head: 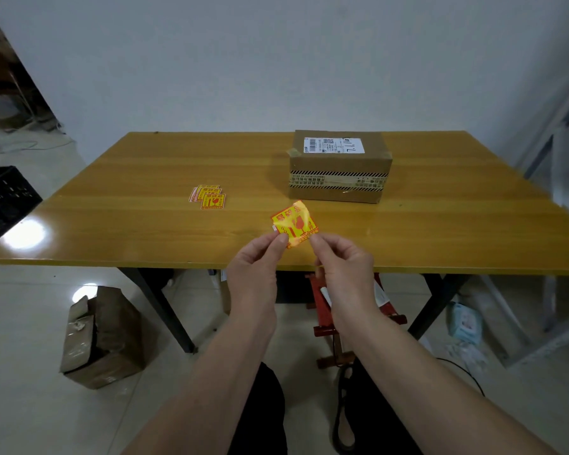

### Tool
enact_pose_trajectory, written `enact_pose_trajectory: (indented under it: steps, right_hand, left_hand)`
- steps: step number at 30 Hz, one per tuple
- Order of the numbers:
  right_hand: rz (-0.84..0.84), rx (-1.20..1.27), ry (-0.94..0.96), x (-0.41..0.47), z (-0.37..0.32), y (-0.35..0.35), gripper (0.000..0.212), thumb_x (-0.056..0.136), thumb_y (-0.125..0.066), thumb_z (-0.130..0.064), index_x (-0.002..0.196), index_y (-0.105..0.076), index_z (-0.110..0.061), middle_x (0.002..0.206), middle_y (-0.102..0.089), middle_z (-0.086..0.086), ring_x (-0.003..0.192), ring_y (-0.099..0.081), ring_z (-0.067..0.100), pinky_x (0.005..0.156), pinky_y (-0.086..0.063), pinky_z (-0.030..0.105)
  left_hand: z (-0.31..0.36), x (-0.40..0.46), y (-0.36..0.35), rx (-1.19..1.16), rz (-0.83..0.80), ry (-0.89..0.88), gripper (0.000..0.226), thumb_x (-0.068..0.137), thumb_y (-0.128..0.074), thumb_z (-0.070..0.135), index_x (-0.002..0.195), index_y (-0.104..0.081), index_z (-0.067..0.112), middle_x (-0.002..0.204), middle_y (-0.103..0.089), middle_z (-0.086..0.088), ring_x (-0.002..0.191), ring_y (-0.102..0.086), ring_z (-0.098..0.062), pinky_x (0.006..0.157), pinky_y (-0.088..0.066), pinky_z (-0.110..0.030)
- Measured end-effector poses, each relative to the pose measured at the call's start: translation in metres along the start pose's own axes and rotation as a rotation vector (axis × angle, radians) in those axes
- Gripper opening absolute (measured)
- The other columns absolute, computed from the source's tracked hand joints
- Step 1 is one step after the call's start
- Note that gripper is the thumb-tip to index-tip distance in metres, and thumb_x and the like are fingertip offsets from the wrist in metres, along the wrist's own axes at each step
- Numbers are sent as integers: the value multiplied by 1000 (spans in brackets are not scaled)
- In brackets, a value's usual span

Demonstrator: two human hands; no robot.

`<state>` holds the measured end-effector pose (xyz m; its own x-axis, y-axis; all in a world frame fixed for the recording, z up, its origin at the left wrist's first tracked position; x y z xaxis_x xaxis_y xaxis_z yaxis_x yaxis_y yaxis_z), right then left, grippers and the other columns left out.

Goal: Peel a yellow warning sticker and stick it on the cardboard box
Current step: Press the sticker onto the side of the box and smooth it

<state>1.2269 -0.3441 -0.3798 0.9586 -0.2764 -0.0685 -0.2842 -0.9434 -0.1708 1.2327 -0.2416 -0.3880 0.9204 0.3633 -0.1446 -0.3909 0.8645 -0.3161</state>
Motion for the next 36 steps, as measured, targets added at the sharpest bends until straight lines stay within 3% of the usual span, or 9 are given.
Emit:
enact_pose_trajectory:
  steps: [3, 6, 10, 14, 20, 24, 27, 34, 36]
  right_hand:
    - [-6, -162, 105, 6, -1, 7, 7, 88, -61, -23, 90, -67, -24, 73, -59, -11, 72, -55, 8, 67, -48, 26]
    - [59, -269, 159, 16, -3, 20, 6, 89, -59, -25, 95, -61, -25, 84, -59, -7, 84, -58, 14, 73, -50, 26]
    - [54, -273, 209, 30, -16, 27, 8, 88, -60, -23, 83, -61, -28, 78, -61, -11, 74, -56, 4, 70, -48, 23]
    - [62, -250, 205, 47, -28, 35, 2, 86, -64, -24, 85, -65, -24, 80, -62, -10, 75, -56, 4, 71, -50, 26]
    - [50, -242, 187, 76, -29, 49, 6, 84, -67, -23, 86, -70, -19, 77, -66, -9, 70, -57, 2, 65, -46, 19]
    - [76, -231, 181, 100, -24, 59, 12, 82, -69, -23, 92, -71, -17, 85, -67, -6, 74, -58, 4, 63, -46, 18]
    - [90, -222, 167, 119, -20, 65, 13, 80, -71, -22, 92, -68, -18, 85, -66, -2, 74, -57, 4, 63, -48, 18]
    - [72, -232, 138, 158, -10, 84, 7, 81, -70, -18, 76, -68, -21, 77, -66, -3, 69, -54, 6, 63, -44, 20]
    - [66, -249, 156, 171, -7, 87, 13, 80, -71, -18, 71, -67, -25, 87, -68, 4, 77, -57, 11, 69, -47, 25]
  left_hand:
    - [11, 2, -1, 112, -22, -111, 9, 80, -71, 12, 82, -72, 21, 83, -73, 7, 75, -64, 3, 63, -48, -5]
    - [21, 10, -2, 222, -58, -178, 10, 82, -69, 13, 82, -71, 23, 82, -72, 11, 70, -63, 11, 58, -44, 1]
    - [28, 19, -13, 327, -121, -174, 9, 81, -70, 15, 89, -72, 17, 83, -71, 10, 74, -63, 7, 59, -44, -1]
    - [25, 25, -33, 344, -178, -165, 12, 82, -69, 14, 93, -72, 12, 80, -69, 9, 61, -59, 17, 55, -40, 4]
    - [12, 39, -66, 339, -199, -108, 10, 82, -70, 16, 91, -72, 15, 80, -71, 8, 61, -60, 16, 51, -39, 4]
    - [1, 52, -85, 352, -204, -71, 12, 81, -70, 19, 92, -72, 16, 86, -72, 5, 74, -63, 5, 56, -43, -2]
    - [-9, 62, -98, 373, -214, -67, 12, 81, -70, 21, 93, -72, 17, 87, -72, 7, 75, -62, 7, 62, -42, -7]
    - [-35, 83, -130, 399, -219, -67, 14, 81, -70, 19, 95, -73, 16, 85, -71, 9, 77, -62, 8, 61, -46, -4]
    - [-43, 91, -140, 444, -139, -124, 18, 83, -69, 19, 101, -72, 18, 93, -70, 11, 84, -61, 8, 74, -49, -6]
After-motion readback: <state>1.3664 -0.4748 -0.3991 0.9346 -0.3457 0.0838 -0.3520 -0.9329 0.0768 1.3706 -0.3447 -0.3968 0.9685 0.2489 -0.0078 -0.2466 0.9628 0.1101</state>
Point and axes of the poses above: each hand's wrist, its own x-axis towards the middle knuckle, its own y-axis out of the back of the hand, z = x × y, the point moved 1 cm from there along x, towards the middle knuckle
